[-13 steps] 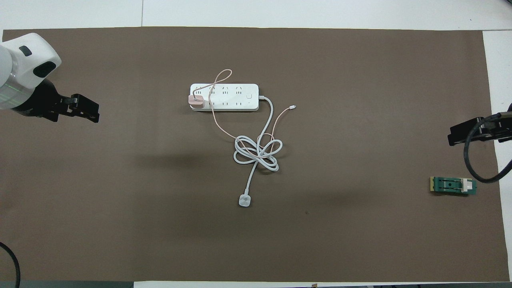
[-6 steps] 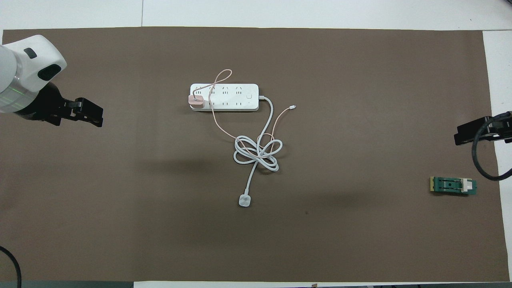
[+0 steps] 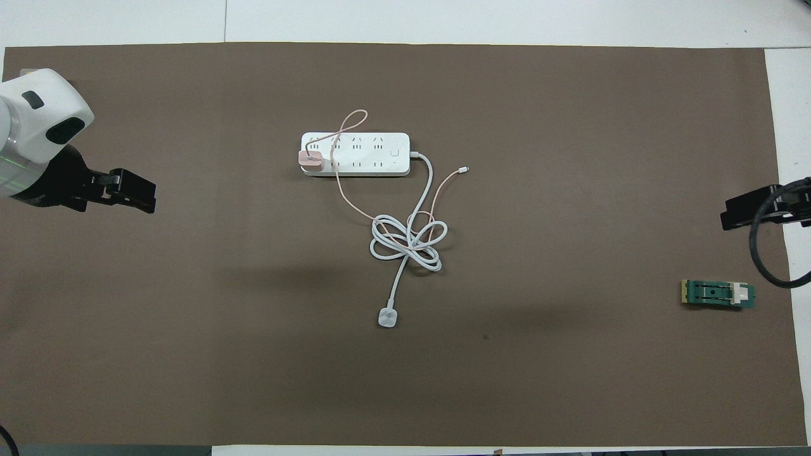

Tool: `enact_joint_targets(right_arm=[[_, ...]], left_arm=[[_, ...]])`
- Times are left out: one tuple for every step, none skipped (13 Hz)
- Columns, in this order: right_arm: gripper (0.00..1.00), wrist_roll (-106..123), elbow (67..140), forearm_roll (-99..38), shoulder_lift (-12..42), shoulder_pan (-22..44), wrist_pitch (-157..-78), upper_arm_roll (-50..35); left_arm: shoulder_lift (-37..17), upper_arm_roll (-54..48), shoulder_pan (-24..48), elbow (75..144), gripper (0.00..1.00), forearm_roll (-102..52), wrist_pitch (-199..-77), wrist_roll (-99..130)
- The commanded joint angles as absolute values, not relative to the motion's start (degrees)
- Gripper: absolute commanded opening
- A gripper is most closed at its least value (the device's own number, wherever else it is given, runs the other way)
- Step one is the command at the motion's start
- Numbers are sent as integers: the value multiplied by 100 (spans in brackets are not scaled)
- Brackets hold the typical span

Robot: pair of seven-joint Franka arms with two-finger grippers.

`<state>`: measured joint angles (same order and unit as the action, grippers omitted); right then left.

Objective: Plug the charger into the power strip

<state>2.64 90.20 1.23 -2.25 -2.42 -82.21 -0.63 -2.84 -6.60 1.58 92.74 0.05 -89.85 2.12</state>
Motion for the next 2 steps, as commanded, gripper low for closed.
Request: enact_joint_targets(right_arm=[[100, 255, 9141, 26, -325, -334, -8314, -114], [100, 255, 9141, 26, -325, -334, -8314, -114]], left_arm=[[-167, -589, 185, 9448, 100, -9, -9158, 237], [-167, -589, 185, 9440, 100, -9, -9158, 246]])
